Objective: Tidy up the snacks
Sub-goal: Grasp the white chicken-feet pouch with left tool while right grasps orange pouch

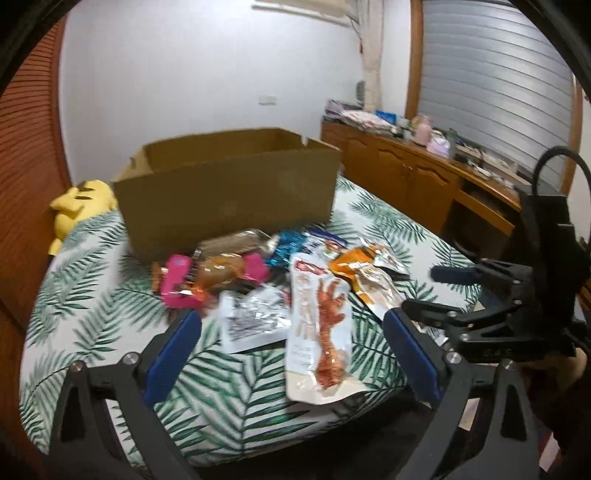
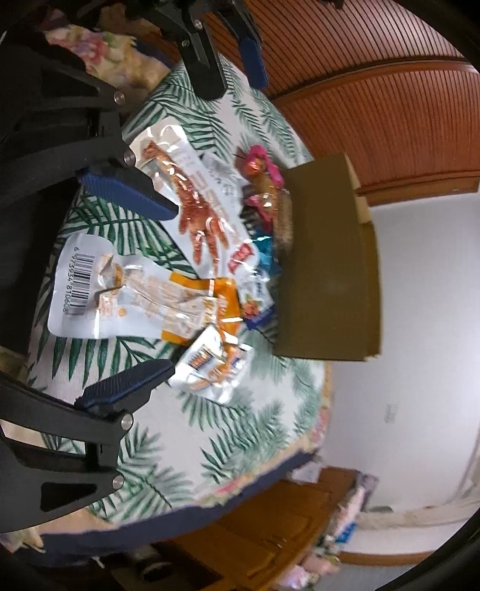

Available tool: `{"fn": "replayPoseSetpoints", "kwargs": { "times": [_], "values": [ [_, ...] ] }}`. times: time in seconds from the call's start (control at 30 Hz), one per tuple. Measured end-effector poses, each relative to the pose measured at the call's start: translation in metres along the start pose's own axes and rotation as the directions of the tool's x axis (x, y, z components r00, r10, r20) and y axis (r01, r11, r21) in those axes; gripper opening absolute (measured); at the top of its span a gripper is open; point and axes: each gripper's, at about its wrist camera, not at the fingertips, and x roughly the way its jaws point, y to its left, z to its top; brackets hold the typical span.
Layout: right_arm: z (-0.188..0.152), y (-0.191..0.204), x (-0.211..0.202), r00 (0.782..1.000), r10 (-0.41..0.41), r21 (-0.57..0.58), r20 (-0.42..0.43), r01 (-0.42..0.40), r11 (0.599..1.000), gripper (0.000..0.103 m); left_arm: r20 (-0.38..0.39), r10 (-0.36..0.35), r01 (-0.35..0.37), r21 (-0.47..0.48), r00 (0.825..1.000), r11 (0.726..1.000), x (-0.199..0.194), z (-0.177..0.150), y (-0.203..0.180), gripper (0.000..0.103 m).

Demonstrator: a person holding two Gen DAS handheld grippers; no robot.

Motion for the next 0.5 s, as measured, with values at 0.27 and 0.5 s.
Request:
{"fn": "replayPoseSetpoints", "kwargs": {
  "times": [0.27, 0.5],
  "values": [
    [-0.001, -0.011, 0.027, 0.994, 0.043, 0.034, -0.097, -0.040, 0.999, 0.059, -0.151, -0.092, 0.097, 0.025, 0.984, 0.995, 0.051, 0.004, -0.010, 0.078],
    [0.001, -0.014, 0.035, 0.992, 0.022, 0.016, -0.120, -0.020, 1.000, 0.058, -0.250, -0.092, 0.109, 0.057, 0.964, 0.992, 0.083, 0.007, -0.021, 0.078]
  ]
}}
